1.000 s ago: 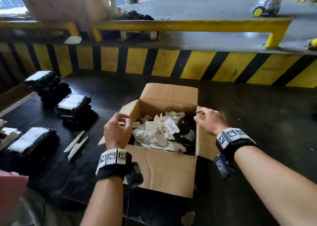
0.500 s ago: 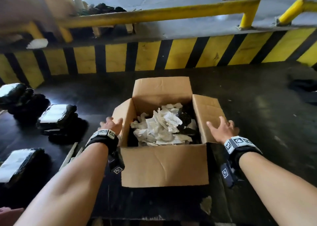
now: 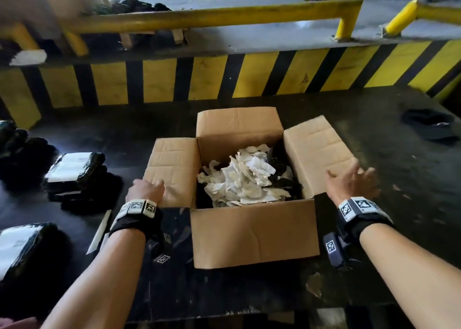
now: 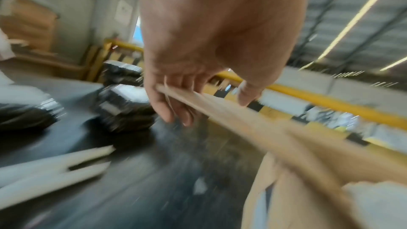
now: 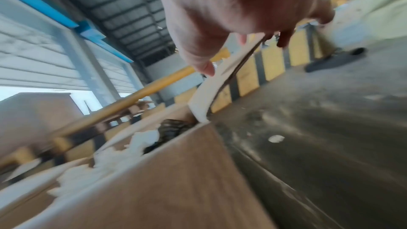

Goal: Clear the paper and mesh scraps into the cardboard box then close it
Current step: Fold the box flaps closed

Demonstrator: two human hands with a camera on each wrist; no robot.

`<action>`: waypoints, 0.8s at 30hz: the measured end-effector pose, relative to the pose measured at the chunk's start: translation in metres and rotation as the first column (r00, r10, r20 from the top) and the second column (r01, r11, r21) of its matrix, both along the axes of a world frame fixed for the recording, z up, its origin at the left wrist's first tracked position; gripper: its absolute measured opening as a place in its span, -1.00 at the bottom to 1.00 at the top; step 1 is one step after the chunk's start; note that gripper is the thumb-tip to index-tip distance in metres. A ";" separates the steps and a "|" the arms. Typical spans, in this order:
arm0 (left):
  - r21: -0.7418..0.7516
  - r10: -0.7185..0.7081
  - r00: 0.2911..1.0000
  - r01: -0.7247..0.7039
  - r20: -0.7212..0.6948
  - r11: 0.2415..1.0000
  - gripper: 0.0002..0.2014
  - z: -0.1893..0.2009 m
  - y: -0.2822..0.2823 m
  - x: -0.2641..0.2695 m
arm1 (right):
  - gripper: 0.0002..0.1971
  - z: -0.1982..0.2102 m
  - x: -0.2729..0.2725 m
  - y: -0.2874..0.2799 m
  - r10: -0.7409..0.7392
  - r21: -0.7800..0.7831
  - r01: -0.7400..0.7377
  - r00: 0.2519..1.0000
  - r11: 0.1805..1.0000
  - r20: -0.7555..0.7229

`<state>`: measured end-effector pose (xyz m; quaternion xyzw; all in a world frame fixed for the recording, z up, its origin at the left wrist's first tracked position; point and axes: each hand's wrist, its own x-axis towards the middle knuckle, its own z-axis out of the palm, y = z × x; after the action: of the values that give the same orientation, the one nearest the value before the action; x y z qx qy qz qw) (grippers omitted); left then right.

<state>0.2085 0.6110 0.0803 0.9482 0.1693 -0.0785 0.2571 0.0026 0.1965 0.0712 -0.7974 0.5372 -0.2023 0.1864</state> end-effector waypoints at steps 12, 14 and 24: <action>0.131 -0.560 0.759 0.551 0.332 0.824 -0.58 0.061 -0.106 -0.078 | -0.51 0.002 0.025 0.134 0.657 -0.374 -0.650 0.743 0.661 -0.130; 0.150 -0.671 0.689 0.658 0.276 0.738 -0.60 0.029 -0.108 -0.088 | -0.59 -0.017 0.020 0.138 0.665 -0.285 -0.684 0.726 0.671 -0.174; 0.207 -0.593 0.784 0.559 0.185 0.803 -0.49 -0.032 -0.071 -0.111 | -0.27 -0.032 -0.027 0.111 0.460 0.005 -0.462 0.882 0.887 -0.106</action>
<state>0.0978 0.5399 0.0486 0.9724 -0.1561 -0.0257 0.1715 -0.0249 0.3080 0.0393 -0.9134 0.3393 -0.1159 0.1928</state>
